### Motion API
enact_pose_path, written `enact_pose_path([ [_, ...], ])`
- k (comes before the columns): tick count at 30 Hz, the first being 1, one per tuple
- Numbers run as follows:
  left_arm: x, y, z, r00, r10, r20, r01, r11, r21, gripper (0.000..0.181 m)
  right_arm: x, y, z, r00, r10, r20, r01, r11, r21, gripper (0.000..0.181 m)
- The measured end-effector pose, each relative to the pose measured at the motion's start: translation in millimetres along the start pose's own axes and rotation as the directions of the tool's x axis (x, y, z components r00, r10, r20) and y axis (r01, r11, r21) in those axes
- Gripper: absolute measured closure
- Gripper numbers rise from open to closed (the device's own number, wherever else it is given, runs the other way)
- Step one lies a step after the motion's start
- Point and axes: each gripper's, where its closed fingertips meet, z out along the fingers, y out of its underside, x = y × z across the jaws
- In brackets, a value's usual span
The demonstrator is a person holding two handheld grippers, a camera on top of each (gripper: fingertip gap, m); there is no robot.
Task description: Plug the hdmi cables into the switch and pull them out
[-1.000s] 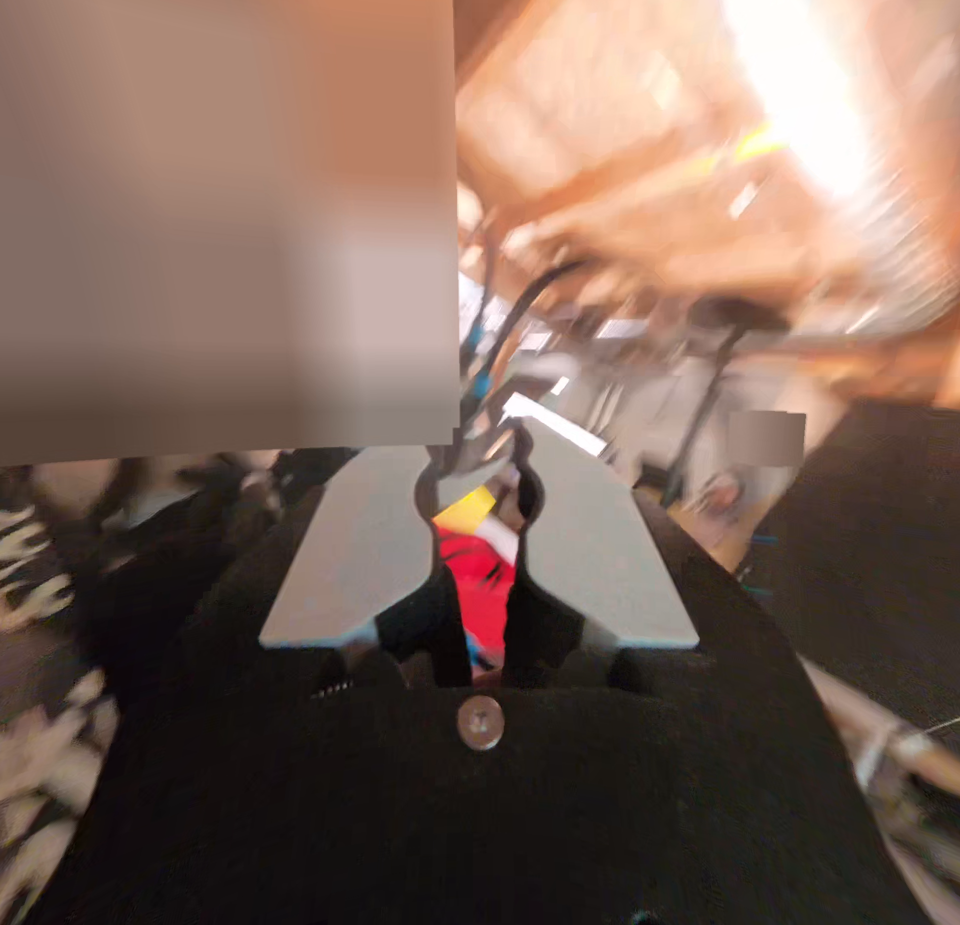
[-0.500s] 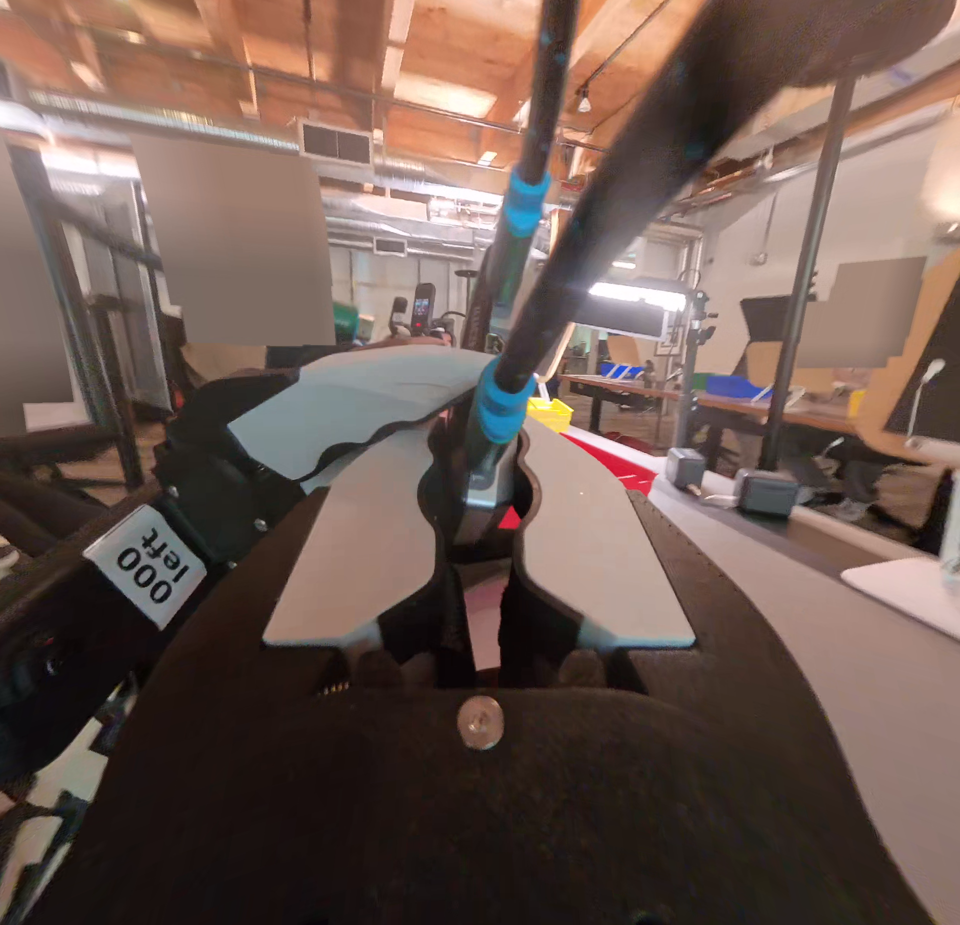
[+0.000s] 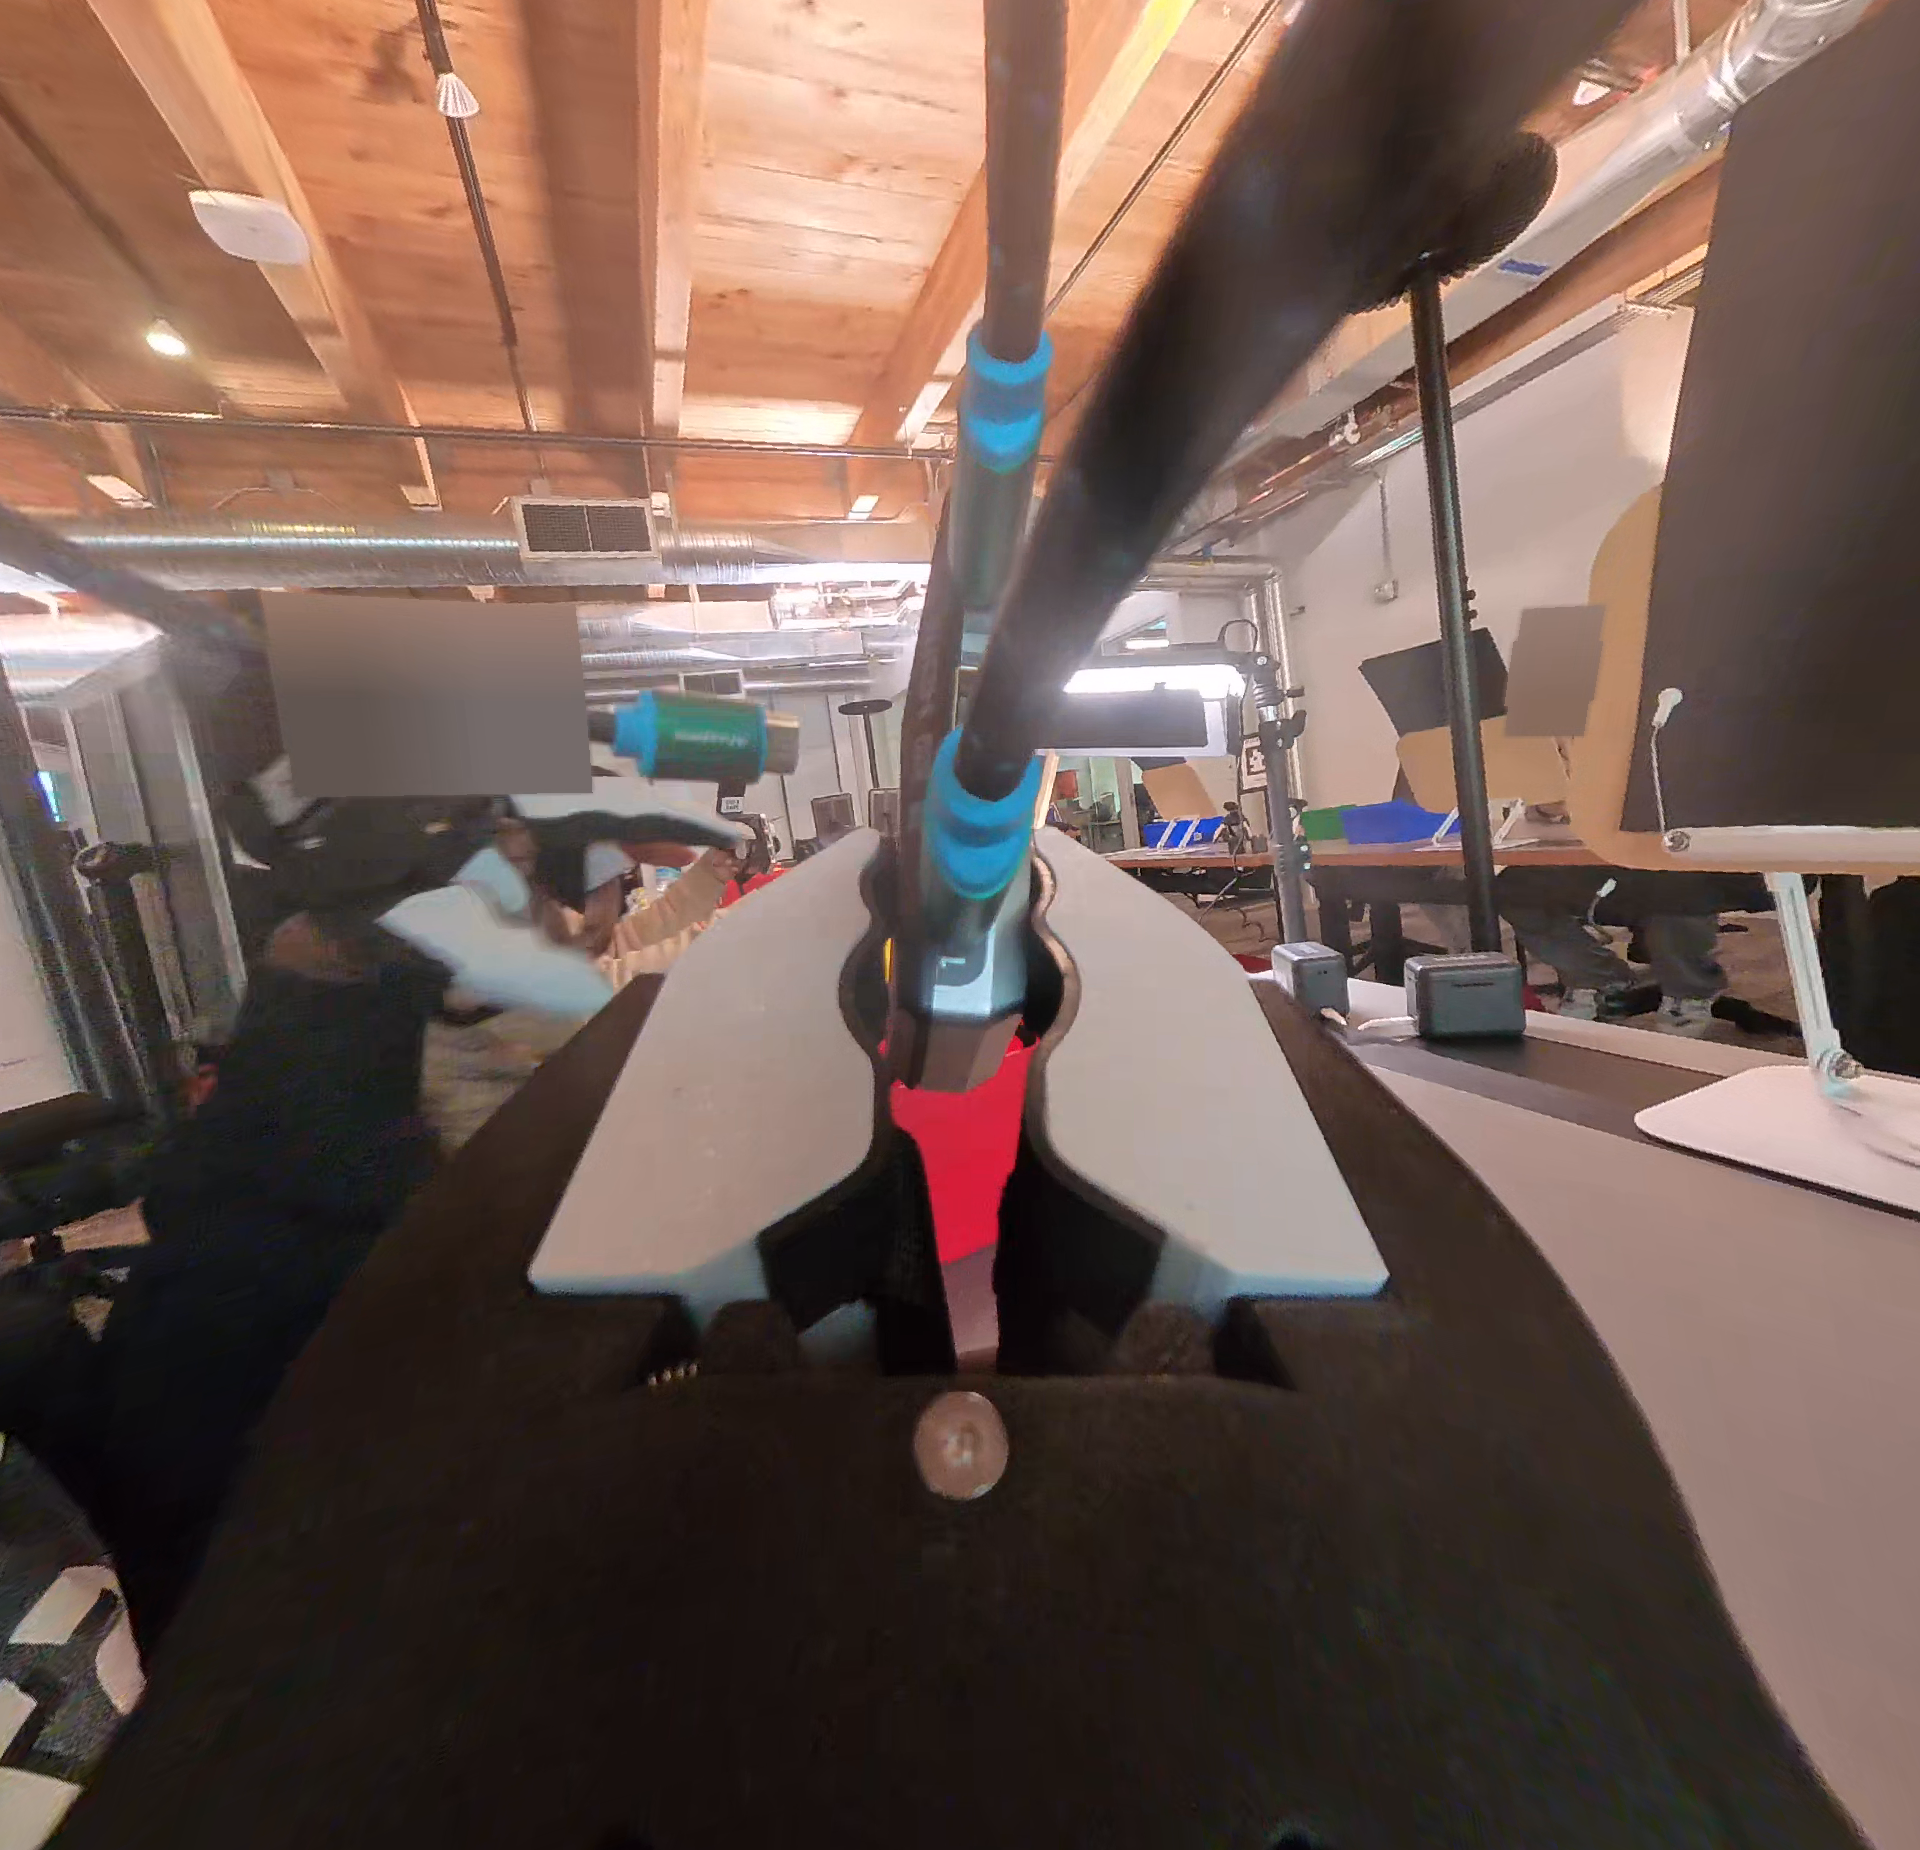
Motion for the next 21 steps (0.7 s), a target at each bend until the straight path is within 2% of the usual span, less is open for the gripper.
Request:
enact_pose_path([
  [1,-26.1,12.8,2.1,0.989,-0.123,0.085,0.124,0.992,-0.003,0.100,-0.1,0.2,0.2,1.000,-0.002,0.002,0.002,1.000,0.001,0.159],
  [3,-69.3,38.3,13.5,0.904,-0.361,0.229,0.369,0.929,0.005,0.100,-0.3,0.4,0.5,1.000,-0.007,0.004,0.007,1.000,0.002,0.159],
  [4,-81.1,48.5,22.8,0.850,-0.463,0.251,0.473,0.881,0.023,0.100,-0.2,0.5,0.4,1.000,-0.010,0.004,0.010,1.000,0.002,0.159],
  [6,-82.0,67.2,46.7,0.778,-0.596,0.200,0.609,0.793,-0.008,0.105,-0.4,0.6,-0.1,1.000,-0.014,0.007,0.014,1.000,0.002,0.159],
  [8,-64.5,85.6,67.5,0.758,-0.640,0.122,0.652,0.746,-0.136,0.110,-0.8,1.0,-0.5,1.000,-0.016,0.011,0.016,1.000,0.000,0.159],
  [9,-55.4,92.1,74.9,0.767,-0.635,0.092,0.640,0.744,-0.192,0.112,-0.9,1.3,-0.5,1.000,-0.017,0.013,0.017,1.000,0.000,0.159],
  [11,-38.6,98.9,85.6,0.804,-0.595,0.018,0.577,0.771,-0.271,0.136,-1.5,2.0,-0.5,1.000,-0.018,0.017,0.018,1.000,-0.001,0.159],
  [12,-33.0,101.6,89.0,0.821,-0.571,-0.013,0.542,0.787,-0.294,0.158,-2.0,2.6,-0.4,1.000,-0.018,0.020,0.018,1.000,-0.002,0.159],
  [13,-32.8,104.1,91.0,0.832,-0.554,-0.012,0.525,0.795,-0.302,0.170,-2.6,3.6,-0.3,1.000,-0.020,0.023,0.020,1.000,-0.006,0.159],
  [16,-48.6,102.0,80.6,0.844,-0.531,0.074,0.530,0.805,-0.268,0.172,-7.2,10.8,2.0,0.998,-0.029,0.047,0.030,0.999,-0.036,0.159],
  [18,-69.8,86.5,61.9,0.861,-0.473,0.187,0.502,0.848,-0.170,0.173,-12.7,14.5,3.5,0.997,-0.026,0.075,0.030,0.998,-0.047,0.159],
  [19,-81.9,72.2,49.9,0.869,-0.423,0.256,0.459,0.883,-0.097,0.174,-15.4,13.8,3.7,0.995,-0.030,0.090,0.034,0.999,-0.039,0.159],
  [21,-99.2,27.2,23.2,0.878,-0.271,0.394,0.260,0.962,0.081,0.174,-21.4,5.5,1.9,0.991,-0.040,0.127,0.040,0.999,0.003,0.159],
])
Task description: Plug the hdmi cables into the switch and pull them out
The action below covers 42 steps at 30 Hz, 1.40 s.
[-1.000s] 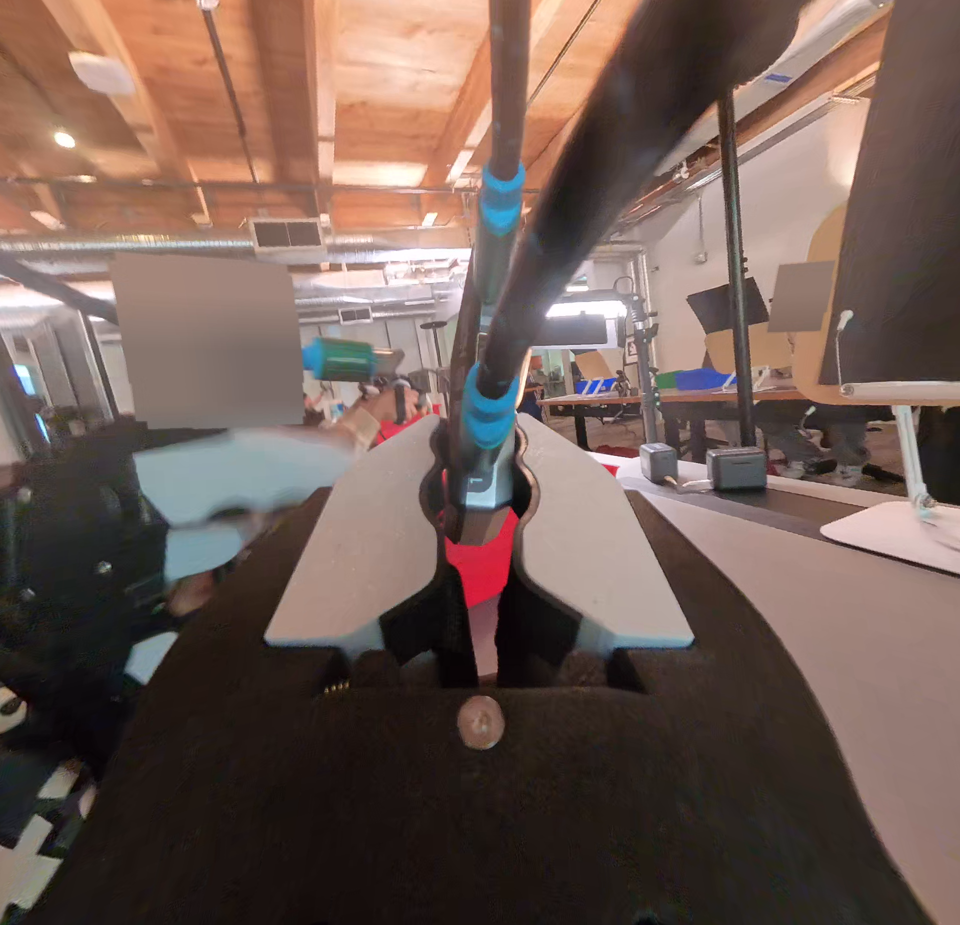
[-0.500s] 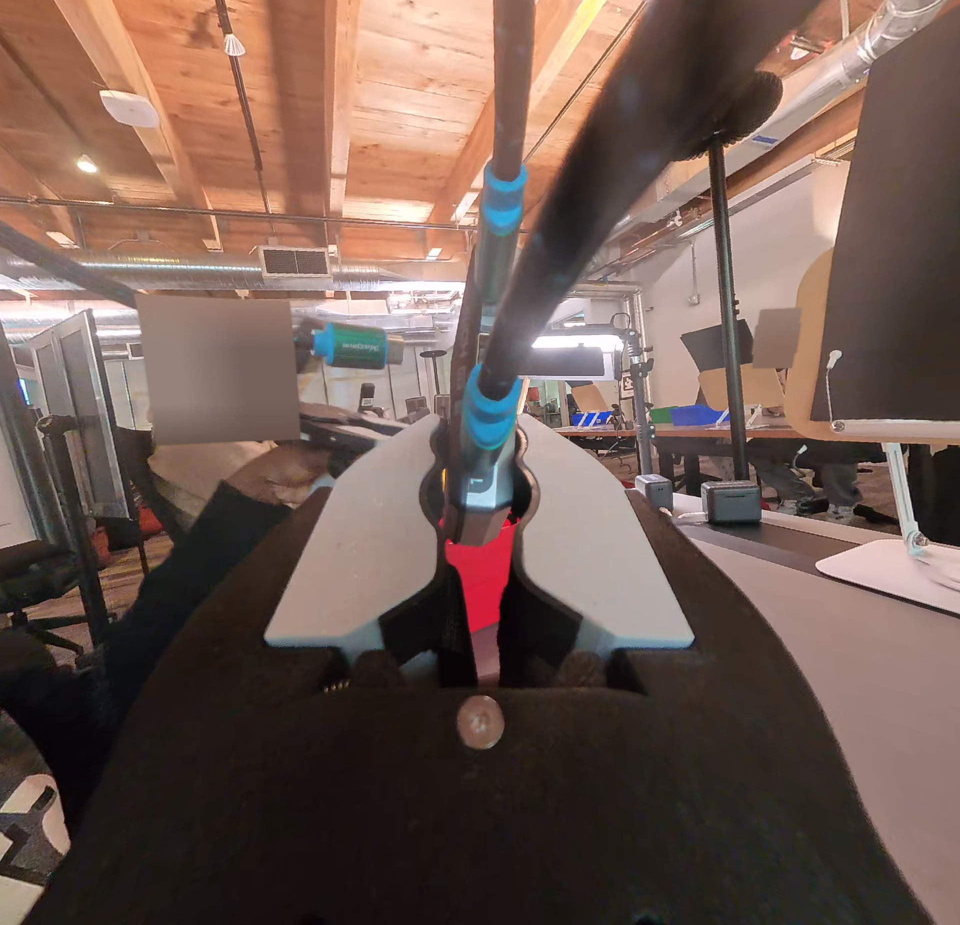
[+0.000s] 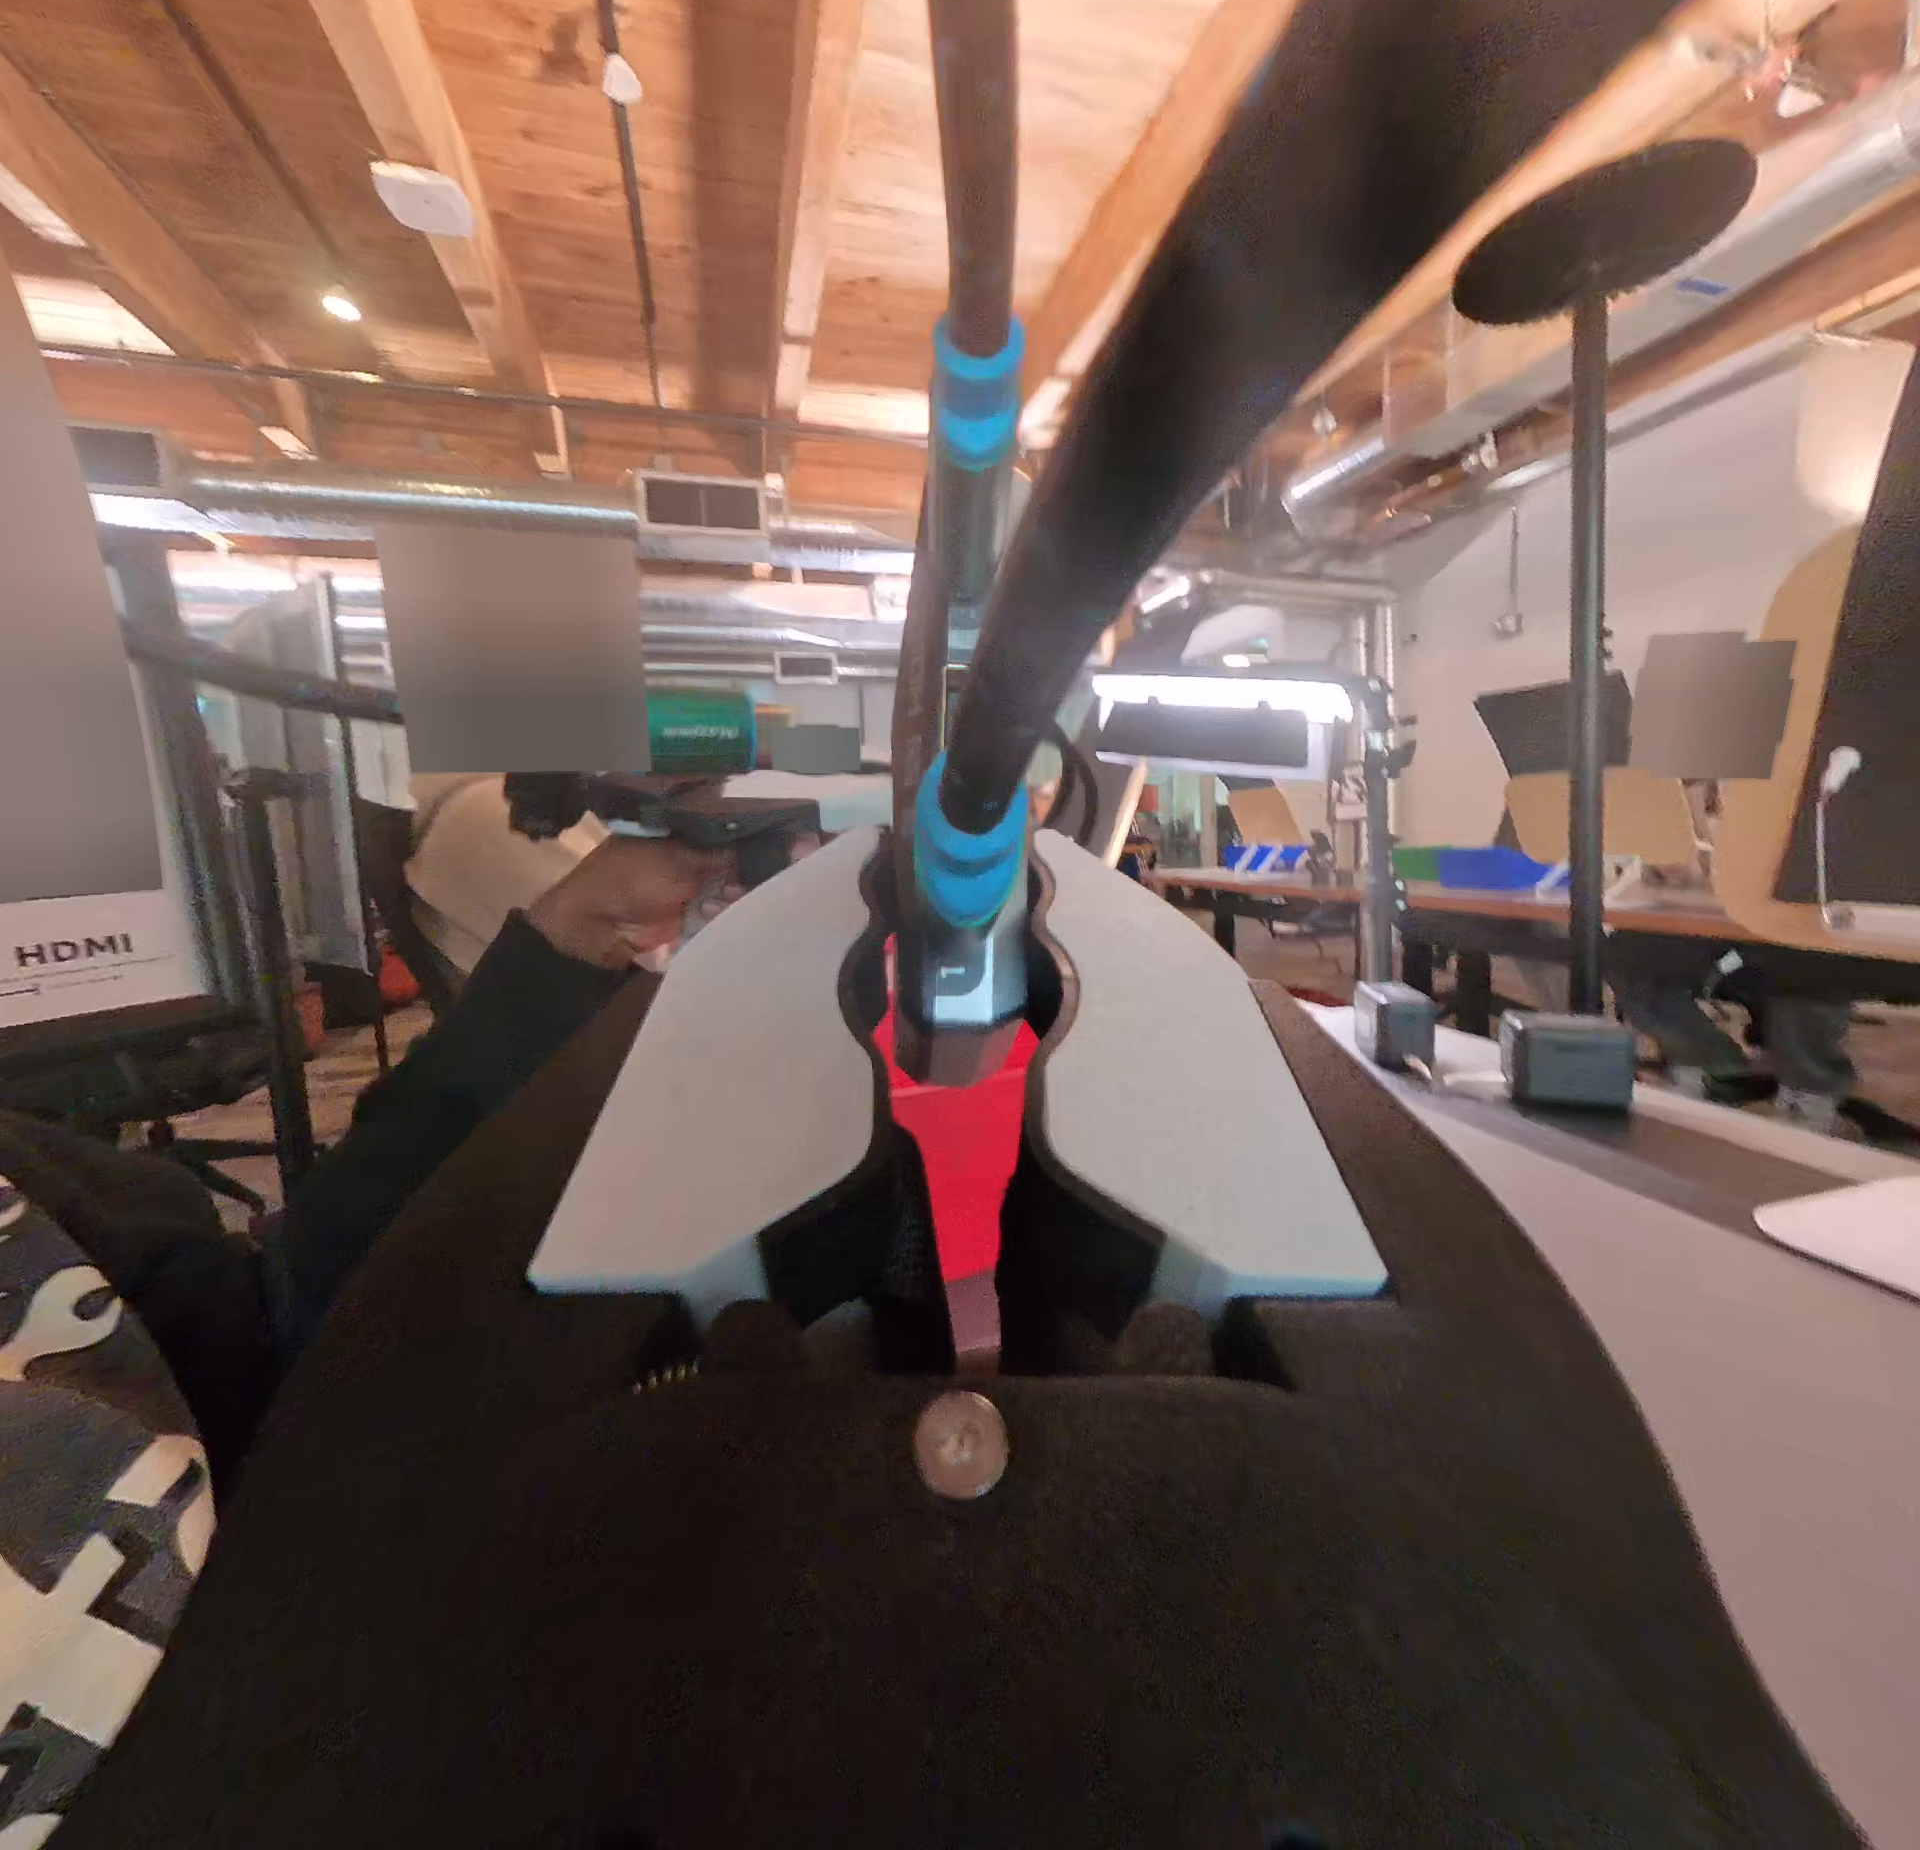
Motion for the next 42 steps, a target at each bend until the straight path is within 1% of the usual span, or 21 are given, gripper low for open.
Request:
enact_pose_path([
  [2,4.4,-50.6,-23.7,0.984,0.116,0.136,-0.146,0.961,0.235,0.174,-3.3,-16.5,-3.9,0.999,0.012,0.035,-0.014,0.998,0.056,0.159],
  [5,41.6,-89.4,-35.3,0.972,0.182,0.150,-0.228,0.892,0.390,0.173,-3.3,-53.3,-15.2,0.992,0.081,0.091,-0.092,0.989,0.113,0.159],
  [7,77.0,-102.8,-29.0,0.988,0.152,0.026,-0.145,0.863,0.484,0.175,-0.6,-85.7,-27.4,0.987,0.111,0.114,-0.128,0.980,0.152,0.160],
  [9,121.6,-107.7,-16.5,0.970,0.087,-0.226,0.044,0.856,0.515,0.175,2.4,-112.2,-39.3,0.982,0.148,0.115,-0.164,0.976,0.146,0.160],
  [11,170.2,-97.3,-2.2,0.873,0.083,-0.481,0.151,0.892,0.427,0.173,6.2,-123.7,-47.4,0.979,0.186,0.088,-0.193,0.978,0.081,0.160],
  [12,185.0,-88.9,5.3,0.837,0.094,-0.539,0.144,0.912,0.383,0.167,7.8,-122.0,-49.4,0.977,0.202,0.072,-0.203,0.979,0.020,0.160],
  [14,189.7,-81.7,16.7,0.834,0.091,-0.544,0.142,0.918,0.370,0.152,11.3,-105.5,-51.8,0.976,0.214,0.042,-0.206,0.968,-0.143,0.160],
  [17,173.9,-93.5,8.4,0.787,-0.043,-0.616,0.346,0.857,0.382,0.132,20.4,-73.0,-53.9,0.976,0.217,0.005,-0.203,0.922,-0.330,0.159],
  [19,163.4,-103.1,-2.0,0.676,-0.164,-0.718,0.538,0.776,0.329,0.127,22.5,-52.8,-51.8,0.962,0.273,0.009,-0.246,0.881,-0.403,0.160],
  [21,172.8,-105.6,-9.6,0.541,-0.204,-0.816,0.634,0.736,0.236,0.122,17.1,-31.9,-48.1,0.927,0.373,0.042,-0.312,0.826,-0.469,0.160],
  [23,199.9,-101.8,-9.6,0.446,-0.200,-0.872,0.636,0.757,0.152,0.113,9.3,-12.1,-42.9,0.893,0.444,0.075,-0.344,0.781,-0.521,0.159],
  [26,237.9,-91.9,-4.9,0.375,-0.187,-0.908,0.583,0.809,0.075,0.104,-6.2,13.8,-39.2,0.851,0.514,0.113,-0.352,0.716,-0.603,0.159],
  [27,244.4,-88.9,-2.4,0.365,-0.197,-0.910,0.572,0.818,0.052,0.105,-11.8,20.8,-39.2,0.840,0.528,0.122,-0.345,0.695,-0.631,0.159],
  [28,250.2,-87.2,-5.5,0.332,-0.189,-0.924,0.568,0.822,0.036,0.118,-15.7,26.8,-39.5,0.836,0.535,0.124,-0.336,0.677,-0.655,0.159],
  [30,255.4,-86.7,-17.9,0.235,-0.178,-0.956,0.579,0.815,-0.010,0.143,-15.0,29.3,-39.2,0.843,0.526,0.113,-0.327,0.667,-0.669,0.158],
  [32,251.2,-88.9,-16.7,0.214,-0.219,-0.952,0.615,0.787,-0.043,0.149,-6.3,27.5,-36.0,0.880,0.467,0.086,-0.307,0.698,-0.647,0.148],
  [34,245.0,-93.2,-13.9,0.177,-0.267,-0.947,0.694,0.717,-0.072,0.155,4.7,22.3,-32.1,0.917,0.396,0.050,-0.290,0.747,-0.599,0.137],
  [36,237.4,-94.6,-9.9,0.151,-0.296,-0.943,0.762,0.643,-0.079,0.156,9.5,6.3,-29.5,0.919,0.389,0.058,-0.308,0.802,-0.512,0.121],
  [38,227.7,-95.1,-6.6,0.106,-0.318,-0.942,0.824,0.558,-0.096,0.157,11.1,-12.3,-28.8,0.888,0.453,0.085,-0.378,0.821,-0.429,0.127],
  [39,223.7,-95.2,-5.9,0.082,-0.322,-0.943,0.845,0.525,-0.106,0.157,14.0,-18.5,-28.2,0.873,0.479,0.087,-0.412,0.823,-0.390,0.136],
  [42,226.3,-95.4,-9.5,0.052,-0.302,-0.952,0.846,0.520,-0.119,0.157,15.8,-19.5,-24.8,0.859,0.503,0.094,-0.445,0.826,-0.346,0.152],
])
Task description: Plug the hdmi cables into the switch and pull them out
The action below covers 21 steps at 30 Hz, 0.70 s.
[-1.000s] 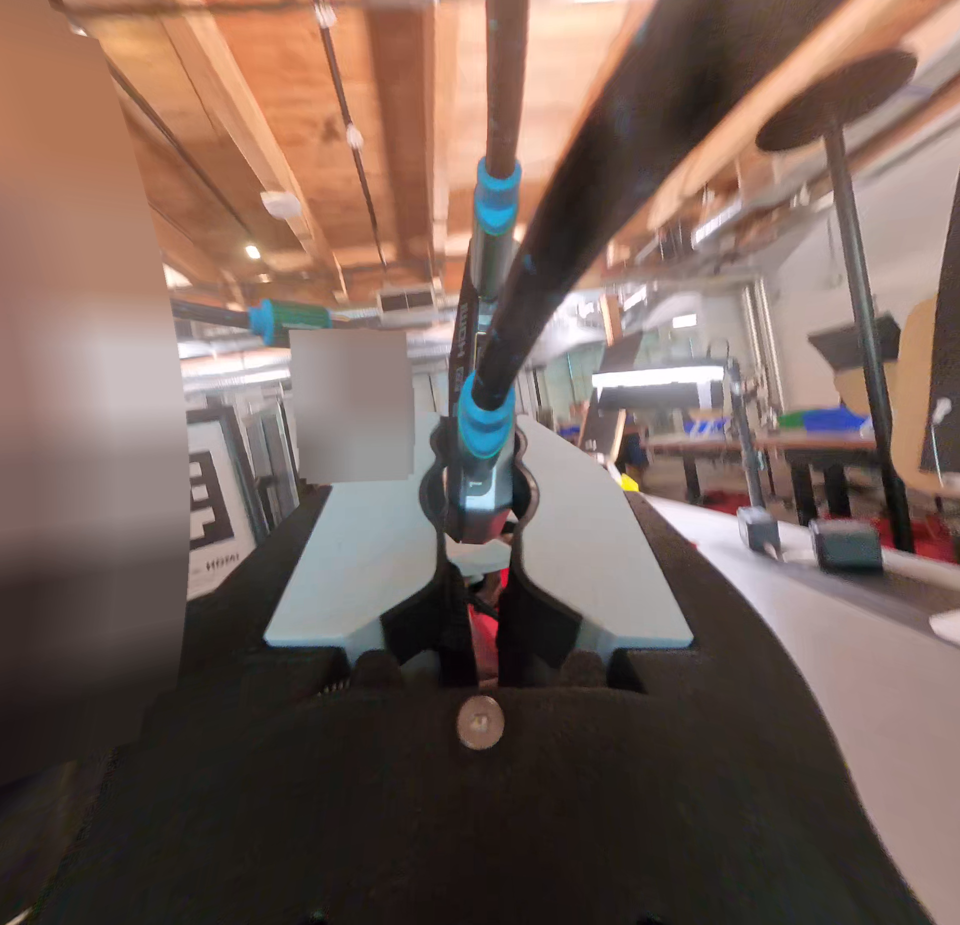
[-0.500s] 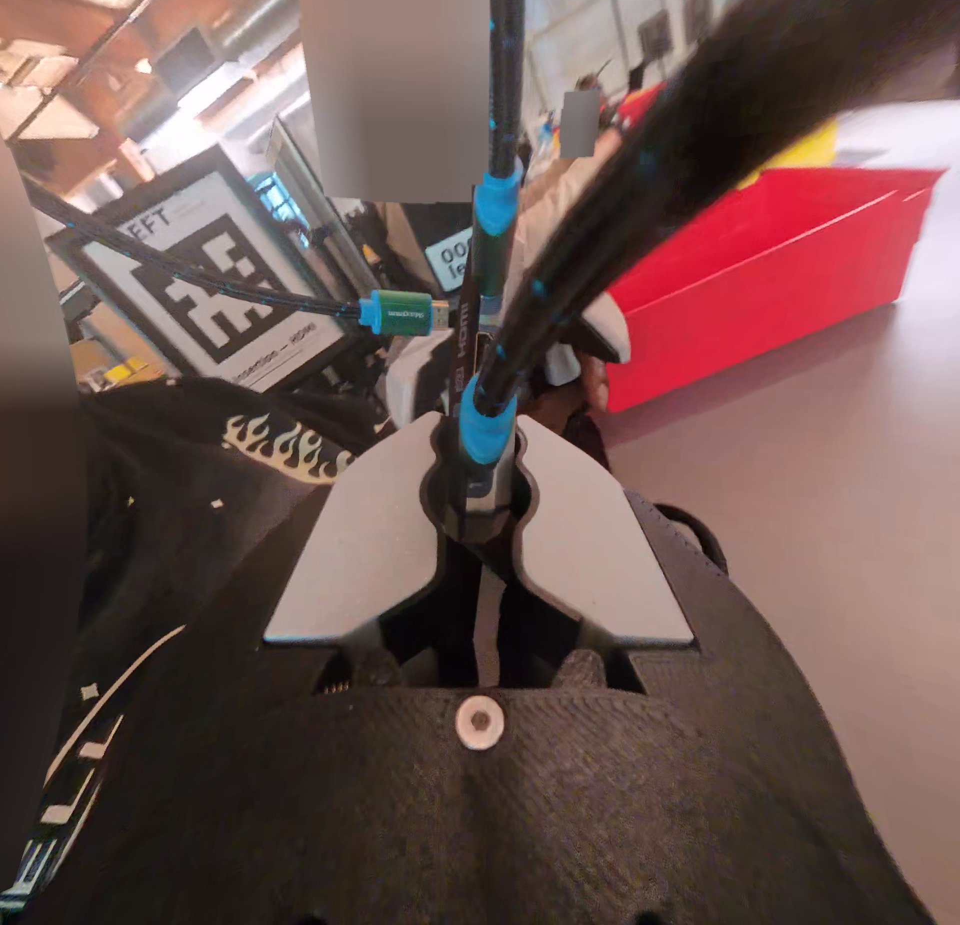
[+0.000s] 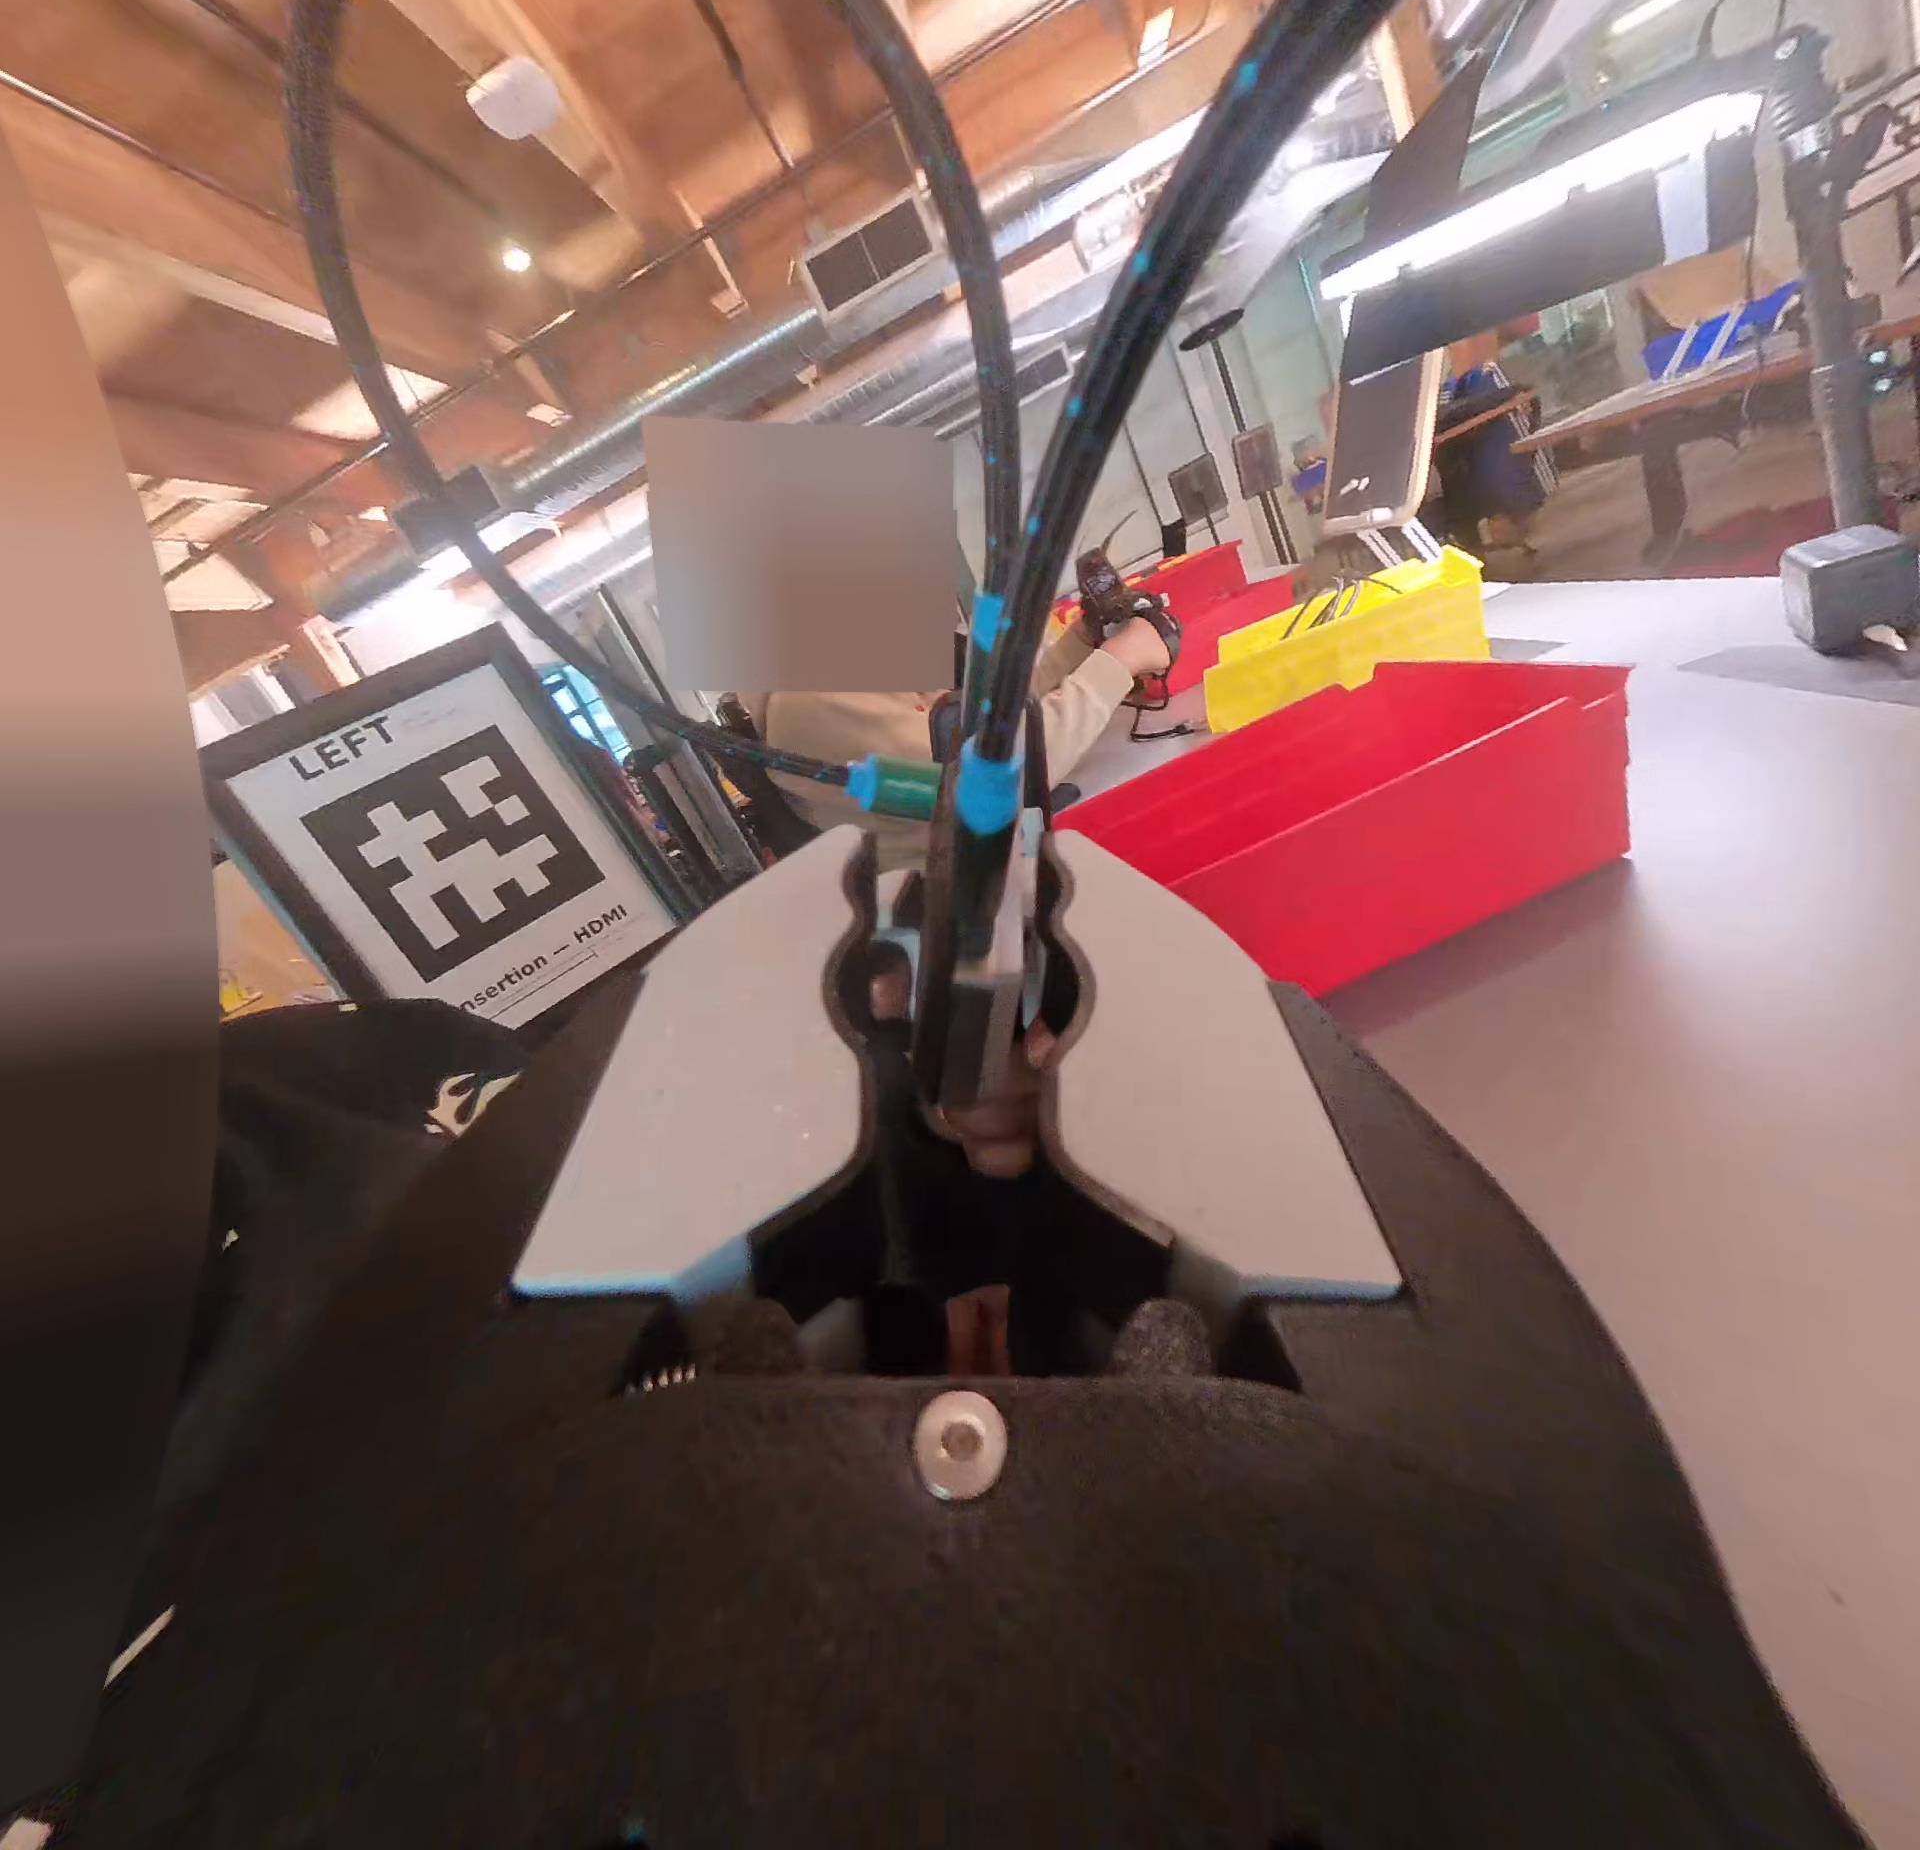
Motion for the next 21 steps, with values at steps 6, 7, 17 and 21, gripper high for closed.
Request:
enact_pose_path([
  [6,12.2,15.5,3.7,0.998,0.007,-0.063,-0.007,1.000,0.000,0.154,-9.3,7.8,10.5,0.997,-0.067,0.025,0.067,0.998,0.010,0.173],
  [7,10.6,13.6,2.4,0.999,0.007,-0.049,-0.005,0.999,0.034,0.146,-8.2,10.9,12.7,0.997,-0.075,0.015,0.075,0.997,-0.002,0.173],
  [17,-11.8,21.1,-0.8,0.994,0.035,0.105,-0.035,0.999,-0.001,0.114,0.6,12.1,15.9,0.982,-0.173,-0.076,0.173,0.985,-0.009,0.173],
  [21,-37.1,-3.1,-17.1,0.949,0.088,0.302,-0.125,0.987,0.103,0.092,-4.6,-8.9,5.0,0.923,-0.341,-0.177,0.356,0.932,0.062,0.174],
])
